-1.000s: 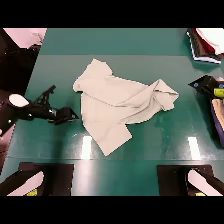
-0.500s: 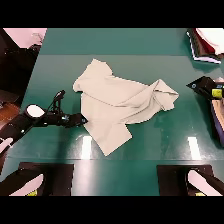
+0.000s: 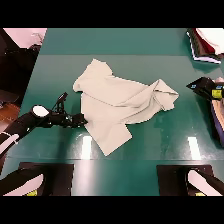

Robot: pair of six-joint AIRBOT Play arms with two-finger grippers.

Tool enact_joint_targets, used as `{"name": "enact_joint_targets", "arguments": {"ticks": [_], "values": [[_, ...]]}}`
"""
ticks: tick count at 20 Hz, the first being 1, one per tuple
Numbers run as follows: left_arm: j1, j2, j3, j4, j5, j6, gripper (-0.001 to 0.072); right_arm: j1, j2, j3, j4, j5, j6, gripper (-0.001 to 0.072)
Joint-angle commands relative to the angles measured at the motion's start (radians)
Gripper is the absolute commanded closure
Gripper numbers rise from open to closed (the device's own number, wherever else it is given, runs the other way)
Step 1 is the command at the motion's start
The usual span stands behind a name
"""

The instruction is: Fold the shirts.

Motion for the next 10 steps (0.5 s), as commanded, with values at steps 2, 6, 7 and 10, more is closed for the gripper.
{"name": "enact_joint_targets", "arguments": {"ticks": [2,6,7,10], "values": [[-0.001,-0.005,0.036,-0.048,0.01,0.009,0.068,0.002,-0.008,0.0,-0.013,0.008,-0.001,0.0139],[-0.001,-0.005,0.167,-0.042,-0.062,0.061,0.068,0.054,-0.079,-0.001,-0.113,0.083,-0.003,0.016],[-0.001,-0.005,0.191,-0.042,-0.069,0.061,0.068,0.085,-0.109,-0.001,-0.114,0.105,-0.004,0.0161],[-0.001,-0.005,0.221,-0.042,-0.084,0.064,0.068,0.181,-0.196,0.0,-0.155,0.105,-0.005,0.0163]]}}
